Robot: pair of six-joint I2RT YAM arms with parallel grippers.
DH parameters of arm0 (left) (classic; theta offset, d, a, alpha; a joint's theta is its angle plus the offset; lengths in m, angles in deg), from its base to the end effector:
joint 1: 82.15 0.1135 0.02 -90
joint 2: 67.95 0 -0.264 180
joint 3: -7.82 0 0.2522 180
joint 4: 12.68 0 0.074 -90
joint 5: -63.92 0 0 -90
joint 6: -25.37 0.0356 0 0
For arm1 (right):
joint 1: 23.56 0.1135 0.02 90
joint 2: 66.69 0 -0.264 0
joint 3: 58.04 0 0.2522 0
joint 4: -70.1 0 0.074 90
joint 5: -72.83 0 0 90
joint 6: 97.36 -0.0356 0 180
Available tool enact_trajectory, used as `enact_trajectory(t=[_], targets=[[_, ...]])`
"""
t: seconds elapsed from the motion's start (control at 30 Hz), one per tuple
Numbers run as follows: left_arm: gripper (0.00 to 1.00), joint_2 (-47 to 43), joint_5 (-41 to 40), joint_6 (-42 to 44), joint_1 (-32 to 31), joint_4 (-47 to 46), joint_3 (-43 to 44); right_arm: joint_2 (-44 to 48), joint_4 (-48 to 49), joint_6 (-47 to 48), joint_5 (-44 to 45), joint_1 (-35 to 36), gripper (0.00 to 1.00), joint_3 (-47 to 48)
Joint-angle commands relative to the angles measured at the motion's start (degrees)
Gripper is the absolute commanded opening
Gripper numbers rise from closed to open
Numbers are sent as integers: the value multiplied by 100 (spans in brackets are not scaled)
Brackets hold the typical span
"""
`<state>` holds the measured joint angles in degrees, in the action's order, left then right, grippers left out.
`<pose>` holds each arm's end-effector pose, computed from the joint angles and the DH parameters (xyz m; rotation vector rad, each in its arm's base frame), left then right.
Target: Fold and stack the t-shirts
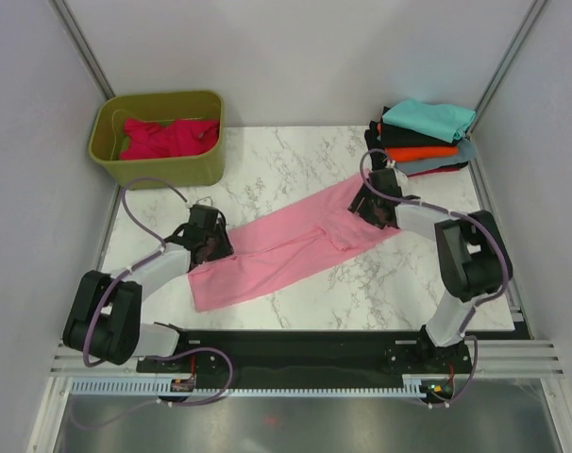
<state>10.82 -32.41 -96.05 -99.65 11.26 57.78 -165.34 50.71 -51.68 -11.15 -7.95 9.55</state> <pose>0.2451 -0.0732 0.1638 -0.3487 2.4728 -0.2227 0.3337 0.0893 0.1600 0.6585 2.3843 0.3314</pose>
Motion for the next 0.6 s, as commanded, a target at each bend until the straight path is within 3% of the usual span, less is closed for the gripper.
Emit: enact_trajectory(t=[0.0,0.33,0.57], targets=[[44,-449,535,-39,-43,81,-262,-935,45,-7,-347,231,72,1011],[43,-1512,1335,-671,-315,134,-1247,-3326,-545,54,-540,697,72,4205],[43,-1829,1485,-1603,-1035,-173,-1546,-4774,-588,432,-857,697,72,6041]])
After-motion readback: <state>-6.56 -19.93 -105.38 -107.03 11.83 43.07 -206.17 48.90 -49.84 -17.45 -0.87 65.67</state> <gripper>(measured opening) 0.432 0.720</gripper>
